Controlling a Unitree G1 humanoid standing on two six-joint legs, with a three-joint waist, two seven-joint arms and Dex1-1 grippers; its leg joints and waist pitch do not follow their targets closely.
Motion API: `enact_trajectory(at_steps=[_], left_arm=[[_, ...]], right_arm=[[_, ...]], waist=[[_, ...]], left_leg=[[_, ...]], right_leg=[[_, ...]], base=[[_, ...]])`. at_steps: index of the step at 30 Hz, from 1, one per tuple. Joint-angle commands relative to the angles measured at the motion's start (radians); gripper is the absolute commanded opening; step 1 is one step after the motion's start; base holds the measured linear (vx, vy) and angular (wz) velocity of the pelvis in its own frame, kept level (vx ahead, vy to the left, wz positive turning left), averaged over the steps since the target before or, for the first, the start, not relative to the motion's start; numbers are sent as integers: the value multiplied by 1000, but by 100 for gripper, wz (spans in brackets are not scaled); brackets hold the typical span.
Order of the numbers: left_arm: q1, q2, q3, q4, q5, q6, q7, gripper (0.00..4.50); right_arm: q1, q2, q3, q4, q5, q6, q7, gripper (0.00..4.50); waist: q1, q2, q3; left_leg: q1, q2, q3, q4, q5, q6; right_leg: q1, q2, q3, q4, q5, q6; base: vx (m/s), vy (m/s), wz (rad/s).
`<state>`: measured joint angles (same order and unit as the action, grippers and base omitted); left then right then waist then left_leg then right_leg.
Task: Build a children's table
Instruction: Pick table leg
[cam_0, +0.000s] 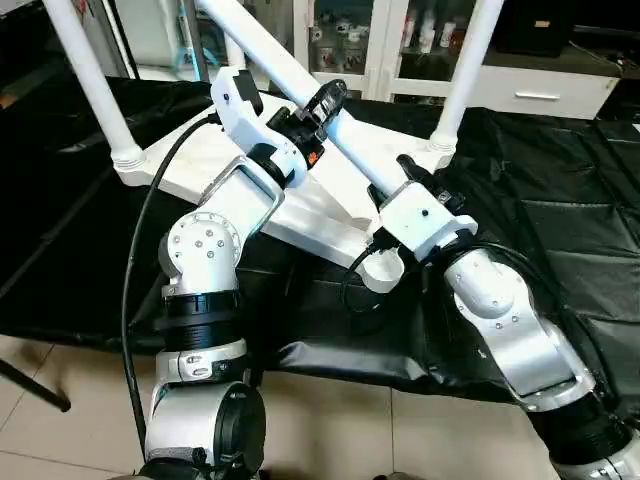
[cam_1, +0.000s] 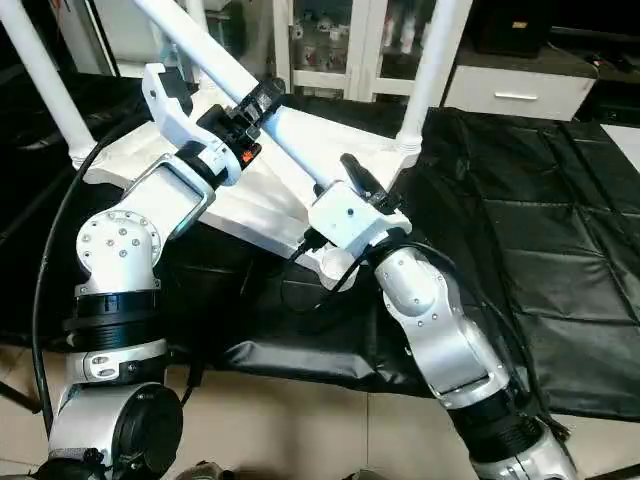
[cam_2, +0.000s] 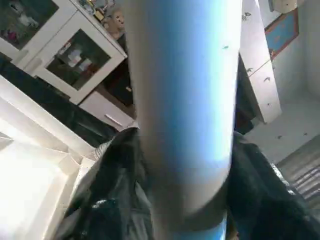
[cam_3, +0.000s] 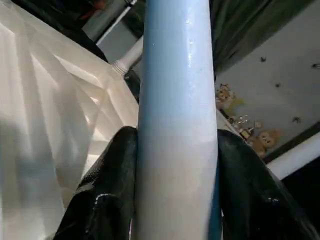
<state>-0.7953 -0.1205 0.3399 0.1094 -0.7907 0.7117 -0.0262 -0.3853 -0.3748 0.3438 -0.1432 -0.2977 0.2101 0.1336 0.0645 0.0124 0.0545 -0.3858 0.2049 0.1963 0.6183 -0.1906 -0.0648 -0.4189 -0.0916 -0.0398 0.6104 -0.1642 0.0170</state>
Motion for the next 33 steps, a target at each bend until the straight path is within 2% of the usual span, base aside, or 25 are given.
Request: enact_trajectory(at_steps=[1,2,3,9,22,25,26,28,31,33], left_arm=[[-6,-6,16,13,5,-4,24,228],[-6,-6,16,13,5,-4,24,228],[-5,-5,15,14,3,-4,25,200],[-5,-2,12,16,-7,-7,28,179],[-5,5,7,16,-25,-12,27,175],[-7,8,9,23,-22,-20,29,175],[-7,10,9,25,-22,-22,28,175],[-7,15,8,29,-23,-25,25,175],[-7,22,7,33,-20,-30,18,175],[-7,38,-1,38,-5,-36,6,175]], right_arm=[[-5,-2,-12,-12,-11,-26,-27,182],[-5,-2,-12,-12,-11,-26,-27,182],[-6,-1,-14,-8,-13,-31,-28,182],[-6,9,-23,4,-28,-49,-23,182],[-9,21,-37,21,-44,-71,-20,182],[-8,34,-47,24,-2,-84,8,182],[-7,37,-51,25,7,-89,8,238],[-4,51,-69,23,45,-92,17,255],[-5,50,-73,21,55,-99,24,284],[-7,49,-93,21,88,-106,46,298]], waist=[[-4,-12,-74],[-5,-12,-74],[-7,-11,-74],[-11,-12,-74],[-9,-13,-75],[-10,-13,-75],[-10,-13,-75],[-10,-12,-76],[-9,-11,-77],[-9,-11,-77]], left_leg=[[13,1,-8,-68,-162,3],[14,1,-8,-68,-162,5],[14,1,-8,-68,-163,8],[15,2,-7,-67,-162,16],[16,2,-6,-64,-147,26],[16,2,-6,-64,-156,29],[16,2,-6,-64,-154,29],[15,2,-6,-64,-142,32],[16,2,-6,-63,-138,38],[17,2,-6,-63,-141,38]], right_leg=[[56,-17,23,-61,-128,-147],[56,-17,23,-61,-128,-147],[56,-17,22,-61,-131,-148],[54,-16,23,-61,-128,-159],[56,-16,23,-58,-110,-168],[56,-17,23,-59,-126,-166],[56,-17,23,-59,-123,-166],[56,-17,23,-56,-102,-171],[57,-17,23,-55,-94,-173],[56,-16,23,-55,-95,-176]], base=[[0,0,0],[0,0,0],[0,0,0],[0,0,0],[0,0,0],[0,0,0],[0,0,0],[0,0,0],[0,0,0],[0,0,0]])
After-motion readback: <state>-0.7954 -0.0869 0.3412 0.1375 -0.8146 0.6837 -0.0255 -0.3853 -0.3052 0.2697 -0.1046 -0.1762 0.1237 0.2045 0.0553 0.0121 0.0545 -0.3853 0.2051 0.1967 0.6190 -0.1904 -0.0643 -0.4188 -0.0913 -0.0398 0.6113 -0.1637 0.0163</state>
